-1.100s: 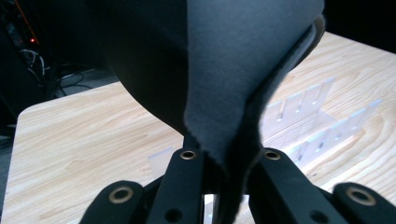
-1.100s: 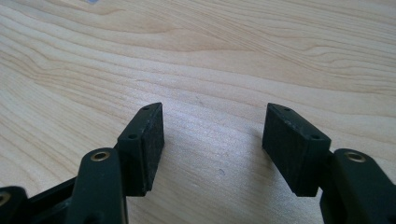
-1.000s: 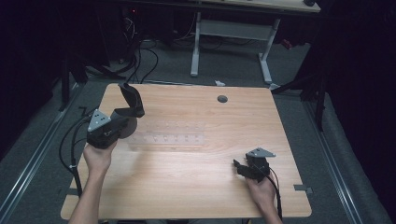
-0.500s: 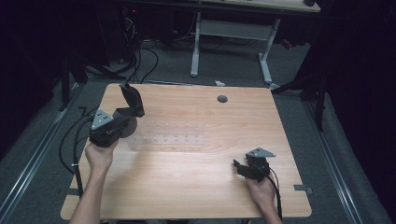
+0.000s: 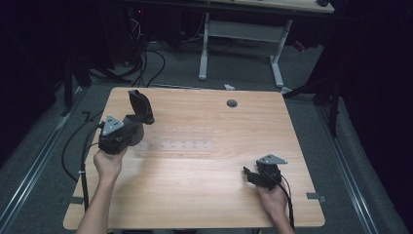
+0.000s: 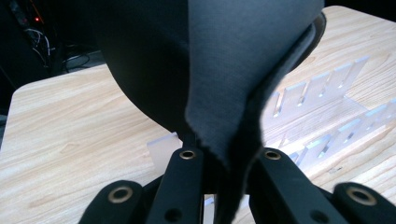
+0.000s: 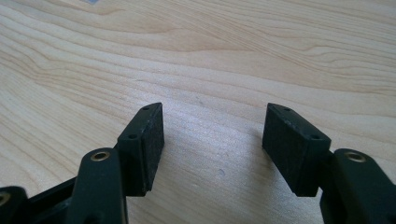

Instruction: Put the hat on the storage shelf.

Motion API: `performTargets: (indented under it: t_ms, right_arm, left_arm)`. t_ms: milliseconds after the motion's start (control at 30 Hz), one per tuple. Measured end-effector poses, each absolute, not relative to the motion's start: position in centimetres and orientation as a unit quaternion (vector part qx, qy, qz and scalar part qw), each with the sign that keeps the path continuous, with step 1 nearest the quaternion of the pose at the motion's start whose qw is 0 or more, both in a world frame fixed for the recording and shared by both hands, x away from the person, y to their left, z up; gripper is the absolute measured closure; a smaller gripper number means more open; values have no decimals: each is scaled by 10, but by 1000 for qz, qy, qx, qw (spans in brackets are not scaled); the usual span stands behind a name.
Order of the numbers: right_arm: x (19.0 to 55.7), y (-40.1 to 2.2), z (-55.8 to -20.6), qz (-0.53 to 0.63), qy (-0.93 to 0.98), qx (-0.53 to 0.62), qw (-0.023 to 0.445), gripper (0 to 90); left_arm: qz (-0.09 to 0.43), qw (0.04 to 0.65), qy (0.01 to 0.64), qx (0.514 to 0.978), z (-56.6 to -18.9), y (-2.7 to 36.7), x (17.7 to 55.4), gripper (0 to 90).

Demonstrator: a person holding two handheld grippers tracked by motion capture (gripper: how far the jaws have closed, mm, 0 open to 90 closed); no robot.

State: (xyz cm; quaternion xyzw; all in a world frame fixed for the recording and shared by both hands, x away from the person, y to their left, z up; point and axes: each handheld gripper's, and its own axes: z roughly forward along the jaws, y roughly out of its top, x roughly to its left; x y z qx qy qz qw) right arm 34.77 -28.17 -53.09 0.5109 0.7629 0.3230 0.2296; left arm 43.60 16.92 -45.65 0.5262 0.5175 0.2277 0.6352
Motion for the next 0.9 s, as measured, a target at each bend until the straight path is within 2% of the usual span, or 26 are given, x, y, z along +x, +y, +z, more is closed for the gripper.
performTargets:
  t_ms: [633, 800, 900]
  right_arm:
    - [348, -282, -531, 323, 763, 511, 230, 390]
    - [348, -282, -531, 323, 763, 511, 230, 389]
    - [348, -282, -531, 323, 763, 511, 230, 390]
  left_arm:
    - [218, 631, 528, 524, -472, 173, 430, 835]
    - [205, 633, 532, 523, -472, 175, 426, 804]
    - [204, 633, 537, 519, -471, 178, 425, 736]
